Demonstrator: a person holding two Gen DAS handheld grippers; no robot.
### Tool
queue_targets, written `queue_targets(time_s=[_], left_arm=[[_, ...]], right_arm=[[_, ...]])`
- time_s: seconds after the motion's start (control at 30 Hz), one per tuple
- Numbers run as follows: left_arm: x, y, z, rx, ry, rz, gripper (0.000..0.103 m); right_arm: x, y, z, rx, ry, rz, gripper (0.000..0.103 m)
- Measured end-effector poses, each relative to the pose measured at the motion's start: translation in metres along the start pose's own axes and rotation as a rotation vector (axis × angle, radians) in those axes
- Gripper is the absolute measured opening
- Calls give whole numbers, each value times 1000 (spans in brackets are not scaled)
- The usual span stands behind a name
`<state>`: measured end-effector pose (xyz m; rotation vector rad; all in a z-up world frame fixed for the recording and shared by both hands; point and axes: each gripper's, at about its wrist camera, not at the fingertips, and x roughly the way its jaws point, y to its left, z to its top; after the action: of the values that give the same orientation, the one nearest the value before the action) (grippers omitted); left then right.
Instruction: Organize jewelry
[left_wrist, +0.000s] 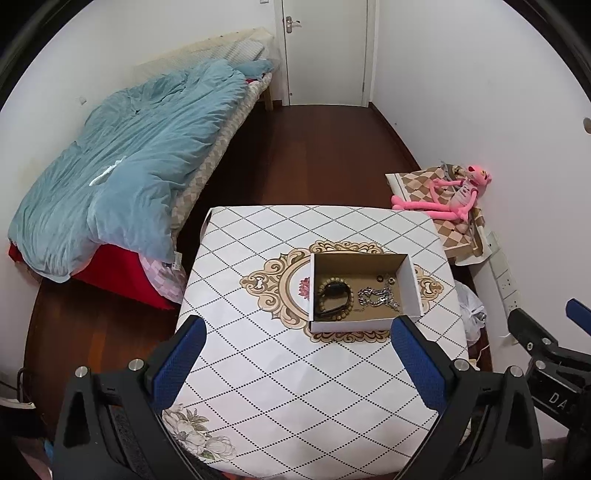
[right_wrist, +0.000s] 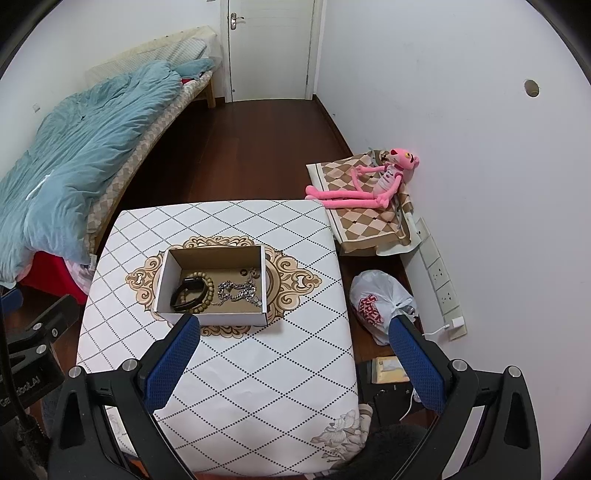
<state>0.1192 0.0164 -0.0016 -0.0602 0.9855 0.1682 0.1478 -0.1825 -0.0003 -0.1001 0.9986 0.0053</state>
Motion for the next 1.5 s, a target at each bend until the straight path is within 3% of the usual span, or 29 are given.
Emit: queue_targets(time_s=[1.5], left_arm=[[-3, 12, -9, -12, 1, 20, 102]], right_arm=[[-6, 11, -3, -30, 8, 18, 103]])
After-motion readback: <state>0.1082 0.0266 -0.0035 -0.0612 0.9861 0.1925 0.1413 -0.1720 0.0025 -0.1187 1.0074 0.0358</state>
